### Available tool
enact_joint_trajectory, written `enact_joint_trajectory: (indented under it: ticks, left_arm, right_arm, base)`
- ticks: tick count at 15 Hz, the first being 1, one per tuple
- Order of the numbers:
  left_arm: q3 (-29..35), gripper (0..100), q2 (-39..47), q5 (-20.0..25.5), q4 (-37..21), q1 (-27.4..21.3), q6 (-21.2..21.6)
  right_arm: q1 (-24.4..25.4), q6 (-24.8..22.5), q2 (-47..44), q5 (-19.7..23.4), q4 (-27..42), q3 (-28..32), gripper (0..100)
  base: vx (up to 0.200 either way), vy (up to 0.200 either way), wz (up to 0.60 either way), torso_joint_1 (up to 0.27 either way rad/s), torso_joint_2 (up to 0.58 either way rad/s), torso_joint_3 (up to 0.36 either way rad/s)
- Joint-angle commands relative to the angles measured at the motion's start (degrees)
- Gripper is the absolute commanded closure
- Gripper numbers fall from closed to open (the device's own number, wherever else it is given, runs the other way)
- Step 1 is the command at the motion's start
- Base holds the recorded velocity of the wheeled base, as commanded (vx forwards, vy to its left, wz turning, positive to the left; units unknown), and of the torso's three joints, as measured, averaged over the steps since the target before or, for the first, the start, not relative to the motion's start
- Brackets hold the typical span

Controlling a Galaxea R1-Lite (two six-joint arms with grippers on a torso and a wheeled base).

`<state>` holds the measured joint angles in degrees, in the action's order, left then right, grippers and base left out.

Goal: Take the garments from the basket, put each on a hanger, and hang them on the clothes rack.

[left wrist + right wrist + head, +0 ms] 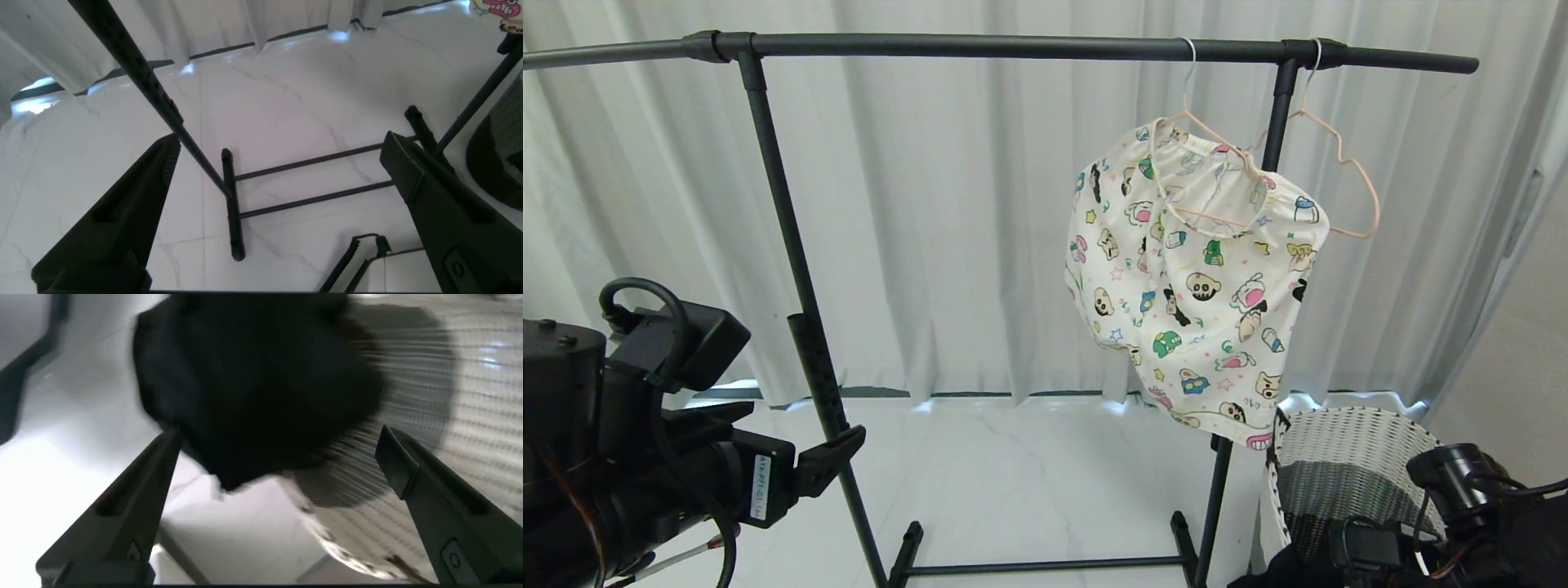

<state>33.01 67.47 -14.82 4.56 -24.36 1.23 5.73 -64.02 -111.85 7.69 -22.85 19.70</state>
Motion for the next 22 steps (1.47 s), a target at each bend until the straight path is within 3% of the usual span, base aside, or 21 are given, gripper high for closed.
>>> enact_joint_trajectory:
  ticks: [1, 3, 6, 9, 10, 15, 17, 20, 22]
  left_arm:
    - [-0.05, 0, 0.20, -0.03, 0.01, 0.01, 0.00]
    - [-0.05, 0, 0.38, -0.03, 0.01, 0.01, 0.00]
    - [-0.05, 0, 0.64, -0.03, 0.01, 0.01, 0.00]
    - [-0.23, 0, 0.55, -0.03, 0.01, 0.01, 0.00]
    - [-0.23, 0, 0.55, -0.03, 0.01, 0.01, 0.00]
    - [-0.49, 0, 0.55, -0.03, 0.01, 0.01, -0.09]
    - [-1.55, 0, 0.55, -0.03, 0.01, 0.01, 0.00]
    - [-2.60, 0, 0.11, -0.03, 0.01, -0.08, 0.00]
    - [-2.51, 0, 0.11, -0.03, 0.01, -0.69, 0.00]
  right_arm:
    - [0.42, -0.57, -2.50, -0.05, -0.09, -0.63, 0]
    - [0.25, -1.01, -4.17, -0.66, -1.41, -0.54, 0]
    - [-1.34, -0.57, -8.47, -4.35, -12.93, -0.72, 0]
    - [-2.21, 0.13, -9.62, -4.26, -17.15, -0.72, 0]
    - [-2.13, 0.39, -9.53, -4.26, -17.15, -0.72, 100]
    - [-1.60, 4.17, -2.67, -3.91, -16.09, -0.28, 100]
    - [-0.63, 8.30, 6.56, -4.00, -1.41, 4.91, 100]
    - [1.65, 15.77, 18.51, -3.74, 32.34, 26.09, 100]
    - [3.85, 20.43, 21.41, -3.65, 43.15, 37.52, 100]
  base:
    - [0.000, 0.000, 0.00, 0.000, 0.00, 0.000]
    - [0.000, 0.000, 0.00, 0.000, 0.00, 0.000]
    - [0.000, 0.000, 0.00, 0.000, 0.00, 0.000]
    - [0.000, 0.000, 0.00, 0.000, 0.00, 0.000]
    - [0.000, 0.000, 0.00, 0.000, 0.00, 0.000]
    - [0.000, 0.000, 0.00, 0.000, 0.00, 0.000]
    - [0.000, 0.000, 0.00, 0.000, 0.00, 0.000]
    - [0.000, 0.000, 0.00, 0.000, 0.00, 0.000]
    - [0.000, 0.000, 0.00, 0.000, 0.00, 0.000]
